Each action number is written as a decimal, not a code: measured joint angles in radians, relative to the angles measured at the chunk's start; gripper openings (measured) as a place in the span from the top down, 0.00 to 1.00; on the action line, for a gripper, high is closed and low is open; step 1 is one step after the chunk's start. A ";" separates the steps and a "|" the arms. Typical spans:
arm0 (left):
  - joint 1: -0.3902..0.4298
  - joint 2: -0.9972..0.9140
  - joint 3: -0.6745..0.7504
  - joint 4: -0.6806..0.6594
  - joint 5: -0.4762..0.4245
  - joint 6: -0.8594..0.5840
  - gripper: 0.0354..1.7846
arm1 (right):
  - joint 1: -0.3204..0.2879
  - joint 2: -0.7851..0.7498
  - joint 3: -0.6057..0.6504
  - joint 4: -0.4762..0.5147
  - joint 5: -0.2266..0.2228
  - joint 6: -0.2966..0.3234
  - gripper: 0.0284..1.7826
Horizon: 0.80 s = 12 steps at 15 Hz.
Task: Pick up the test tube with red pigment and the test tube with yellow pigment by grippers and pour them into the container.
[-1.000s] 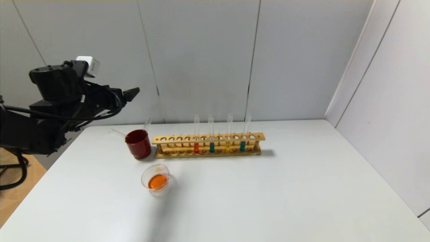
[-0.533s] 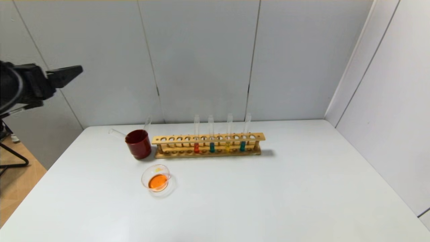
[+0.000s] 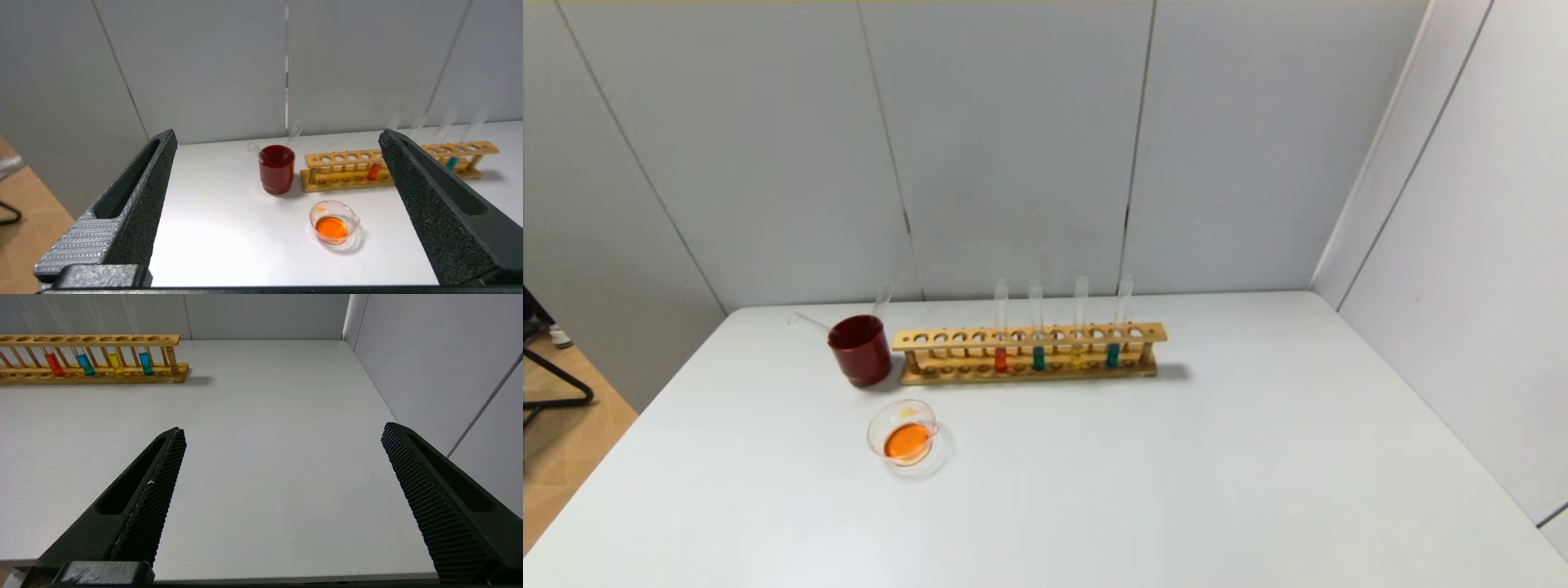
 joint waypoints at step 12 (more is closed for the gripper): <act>-0.099 -0.473 0.485 -0.008 0.052 0.005 0.03 | 0.000 0.000 0.000 0.000 0.000 0.000 0.02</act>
